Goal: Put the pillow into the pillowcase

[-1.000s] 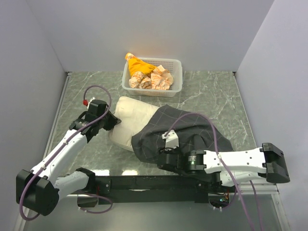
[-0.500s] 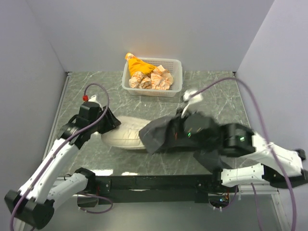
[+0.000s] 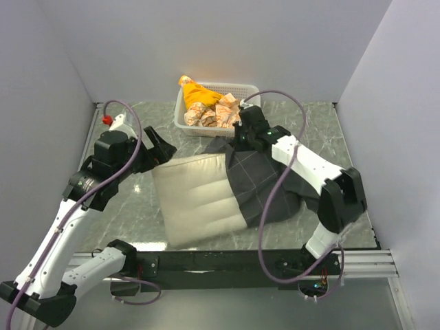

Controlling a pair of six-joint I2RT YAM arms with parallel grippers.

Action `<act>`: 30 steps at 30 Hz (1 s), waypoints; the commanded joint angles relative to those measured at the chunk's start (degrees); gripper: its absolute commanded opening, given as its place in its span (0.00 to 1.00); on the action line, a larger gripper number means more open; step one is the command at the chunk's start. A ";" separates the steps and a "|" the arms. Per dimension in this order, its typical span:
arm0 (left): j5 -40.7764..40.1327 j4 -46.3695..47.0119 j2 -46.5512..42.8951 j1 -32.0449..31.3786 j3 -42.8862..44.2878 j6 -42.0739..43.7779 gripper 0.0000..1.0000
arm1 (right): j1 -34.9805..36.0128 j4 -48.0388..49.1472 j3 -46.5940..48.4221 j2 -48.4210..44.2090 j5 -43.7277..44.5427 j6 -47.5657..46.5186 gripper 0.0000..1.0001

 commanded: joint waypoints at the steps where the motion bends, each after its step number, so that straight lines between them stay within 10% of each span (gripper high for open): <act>1: -15.59 0.59 -0.48 0.06 1.80 -0.30 0.99 | -1.64 1.64 2.03 -0.39 -2.21 -1.10 0.00; 9: -3.69 13.58 -9.88 -0.03 -25.43 -8.90 0.99 | -1.55 0.33 4.94 -4.60 2.10 -1.98 0.76; 18: 4.65 17.46 -21.49 -0.29 -45.57 -17.62 0.99 | 11.44 1.64 -12.26 -19.27 12.12 1.53 0.89; 30: 9.41 30.11 -12.28 -1.61 -53.93 -18.85 0.94 | 20.42 1.74 -27.59 -15.78 22.74 6.63 0.88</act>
